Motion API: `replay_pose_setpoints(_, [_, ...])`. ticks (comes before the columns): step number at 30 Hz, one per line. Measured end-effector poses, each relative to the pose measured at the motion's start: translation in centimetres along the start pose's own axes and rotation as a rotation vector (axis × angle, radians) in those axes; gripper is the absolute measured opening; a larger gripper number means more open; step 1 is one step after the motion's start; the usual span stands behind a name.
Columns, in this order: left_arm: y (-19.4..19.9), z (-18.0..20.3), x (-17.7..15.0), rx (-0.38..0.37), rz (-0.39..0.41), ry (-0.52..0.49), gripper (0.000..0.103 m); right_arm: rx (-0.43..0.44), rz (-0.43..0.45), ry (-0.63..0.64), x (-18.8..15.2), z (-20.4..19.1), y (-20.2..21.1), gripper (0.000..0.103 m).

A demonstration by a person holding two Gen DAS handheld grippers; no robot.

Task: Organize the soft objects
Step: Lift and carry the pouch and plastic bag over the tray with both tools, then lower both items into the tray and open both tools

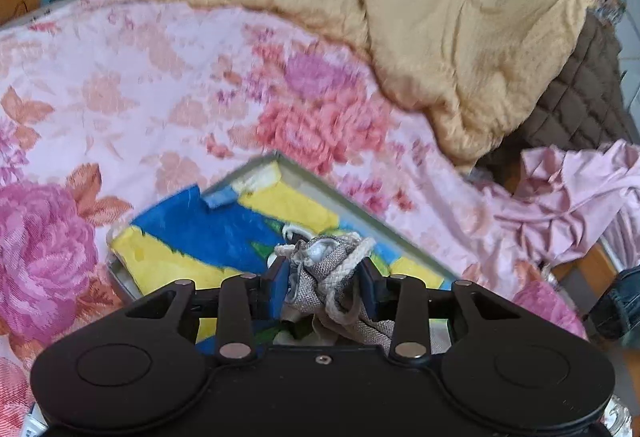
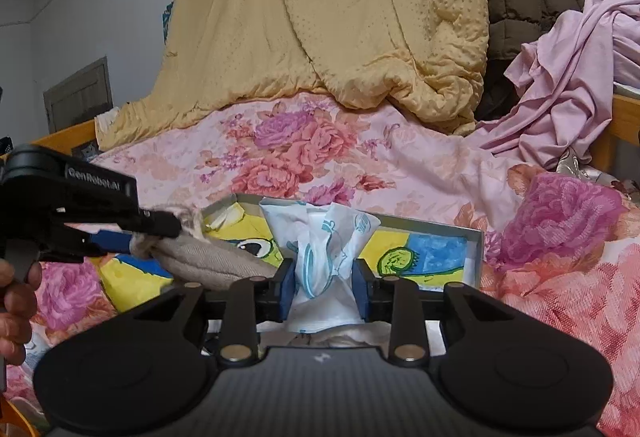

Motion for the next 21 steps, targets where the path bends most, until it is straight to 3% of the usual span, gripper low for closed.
replay_pose_setpoints(13, [-2.9, -1.8, -2.4, 0.169, -0.211, 0.019, 0.037, -0.006, -0.053, 0.036, -0.8, 0.1, -1.6, 0.036])
replay_pose_setpoints(21, [-3.3, -1.6, -3.0, 0.189, -0.242, -0.009, 0.038, 0.023, -0.119, 0.053, -1.7, -0.2, -3.1, 0.038])
Point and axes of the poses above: each gripper's, at about its wrist camera, not at the fingertips, and y roughly against the way its jaws point, z to its right, x to its top, the point moved 7 cm from there along -y, roughly the way its jaws point, and after that the axes turned 9 degrees about z, right-handed, at the moved point
